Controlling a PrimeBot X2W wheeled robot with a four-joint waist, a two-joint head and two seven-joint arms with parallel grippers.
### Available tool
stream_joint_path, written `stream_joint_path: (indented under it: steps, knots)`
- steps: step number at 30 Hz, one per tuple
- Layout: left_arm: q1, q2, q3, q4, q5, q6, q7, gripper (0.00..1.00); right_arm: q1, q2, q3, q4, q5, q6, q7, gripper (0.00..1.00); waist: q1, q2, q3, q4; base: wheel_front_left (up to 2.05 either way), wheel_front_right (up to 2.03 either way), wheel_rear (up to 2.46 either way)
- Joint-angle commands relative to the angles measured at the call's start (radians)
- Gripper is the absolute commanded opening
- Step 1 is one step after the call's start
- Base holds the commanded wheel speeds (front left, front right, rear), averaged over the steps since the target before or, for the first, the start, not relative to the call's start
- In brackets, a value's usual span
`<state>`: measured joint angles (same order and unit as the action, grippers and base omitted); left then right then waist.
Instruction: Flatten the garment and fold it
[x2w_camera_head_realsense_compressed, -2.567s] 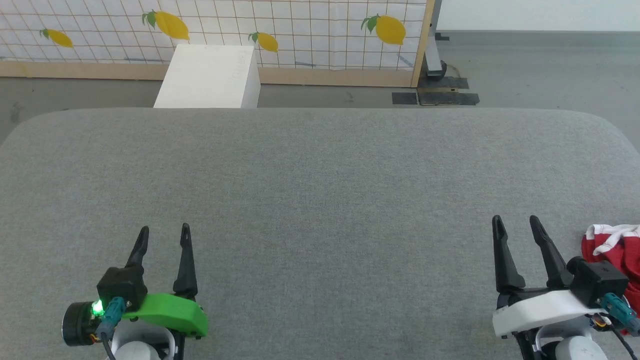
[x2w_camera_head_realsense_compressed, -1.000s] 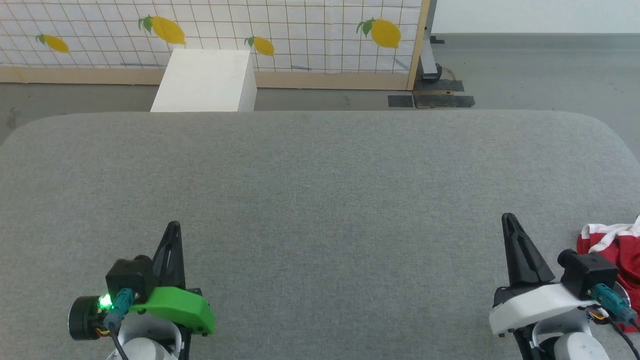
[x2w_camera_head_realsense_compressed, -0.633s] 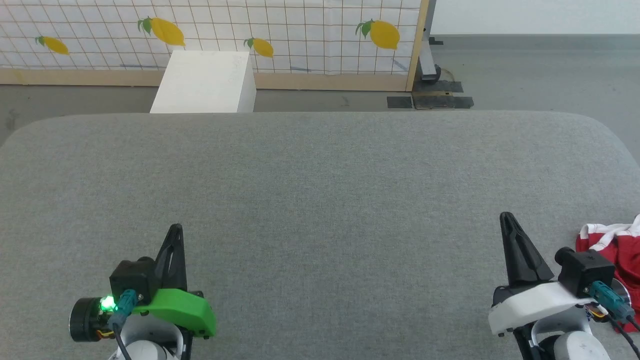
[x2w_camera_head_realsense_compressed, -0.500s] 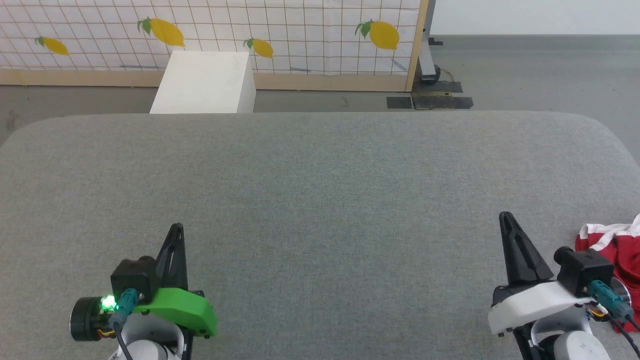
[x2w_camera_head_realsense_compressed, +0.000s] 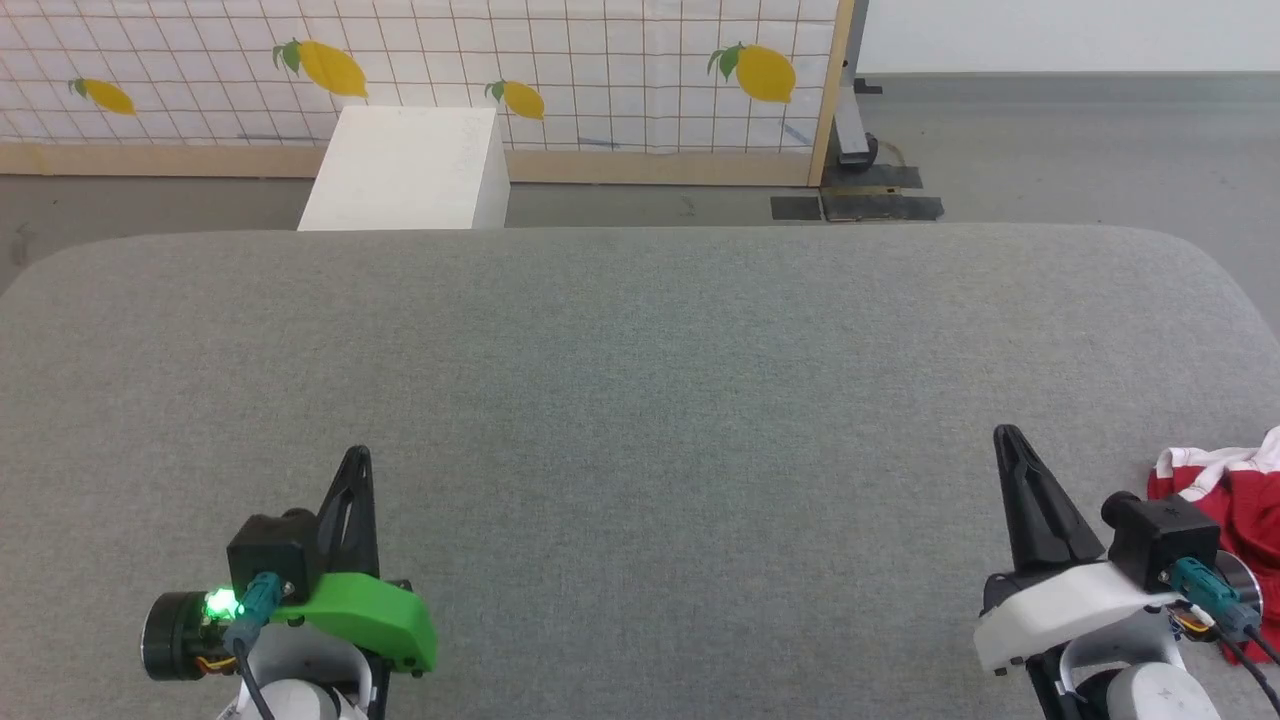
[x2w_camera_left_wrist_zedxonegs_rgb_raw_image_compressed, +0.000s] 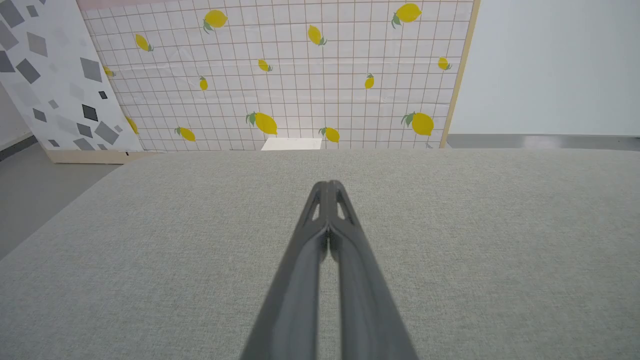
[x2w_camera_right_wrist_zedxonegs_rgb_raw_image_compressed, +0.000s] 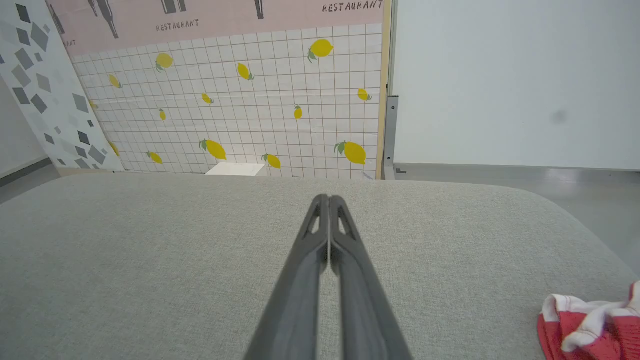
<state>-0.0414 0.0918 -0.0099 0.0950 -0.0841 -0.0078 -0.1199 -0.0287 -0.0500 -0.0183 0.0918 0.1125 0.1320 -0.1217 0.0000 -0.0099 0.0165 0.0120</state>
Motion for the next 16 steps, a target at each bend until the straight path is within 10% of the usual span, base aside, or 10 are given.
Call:
stream_joint_path:
  steps: [1, 16]
  knots:
    - [0.014, -0.006, 0.003, -0.007, 0.011, 0.004, 0.006, 0.0, 0.013, 0.0, 0.002, -0.009, -0.015, -0.001, 0.008, 0.0, 0.0, 0.0055, 0.0, 0.0, 0.0, 0.0, 0.0]
    - [0.021, -0.016, 0.005, -0.031, 0.03, 0.005, 0.036, 0.0, 0.017, 0.0, 0.006, -0.031, -0.041, -0.001, 0.038, 0.0, 0.0, 0.0067, -0.005, -0.003, 0.0, 0.0, 0.0]
